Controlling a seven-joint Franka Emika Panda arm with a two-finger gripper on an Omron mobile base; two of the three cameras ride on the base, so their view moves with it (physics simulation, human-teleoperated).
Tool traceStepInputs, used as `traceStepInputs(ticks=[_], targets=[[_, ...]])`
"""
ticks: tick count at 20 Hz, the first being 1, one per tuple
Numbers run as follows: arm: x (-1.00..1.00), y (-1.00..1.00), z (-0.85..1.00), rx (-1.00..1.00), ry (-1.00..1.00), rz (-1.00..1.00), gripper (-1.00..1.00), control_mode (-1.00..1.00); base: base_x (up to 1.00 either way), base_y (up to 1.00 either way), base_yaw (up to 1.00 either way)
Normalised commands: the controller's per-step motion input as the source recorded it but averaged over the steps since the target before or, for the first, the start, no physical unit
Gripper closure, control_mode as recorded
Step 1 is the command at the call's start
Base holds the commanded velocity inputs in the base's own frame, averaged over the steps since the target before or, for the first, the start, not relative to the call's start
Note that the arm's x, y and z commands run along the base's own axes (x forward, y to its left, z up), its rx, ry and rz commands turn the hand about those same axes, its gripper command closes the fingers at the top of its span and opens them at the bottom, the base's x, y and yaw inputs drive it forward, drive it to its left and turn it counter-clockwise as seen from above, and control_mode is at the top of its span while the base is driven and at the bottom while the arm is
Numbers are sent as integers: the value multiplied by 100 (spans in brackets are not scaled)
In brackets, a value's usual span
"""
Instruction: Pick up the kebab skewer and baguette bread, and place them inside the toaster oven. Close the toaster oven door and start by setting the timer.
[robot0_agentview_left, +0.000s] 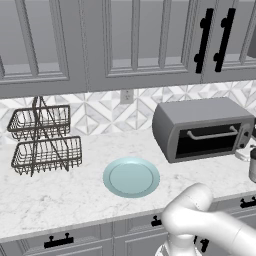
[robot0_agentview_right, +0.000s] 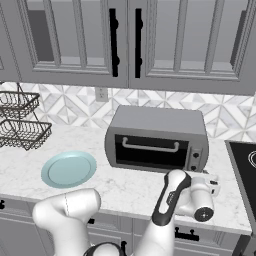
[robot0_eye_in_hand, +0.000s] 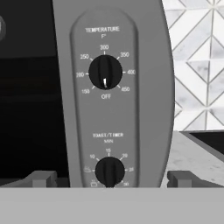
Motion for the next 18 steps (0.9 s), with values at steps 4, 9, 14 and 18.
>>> traceStepInputs(ticks=[4,9,14,18], targets=[[20,0,0,0,0,0,-100,-100,0,0,0],[2,0,0,0,0,0,-100,-100,0,0,0],[5,0,0,0,0,0,-100,-100,0,0,0],[1,0,0,0,0,0,-100,-100,0,0,0]])
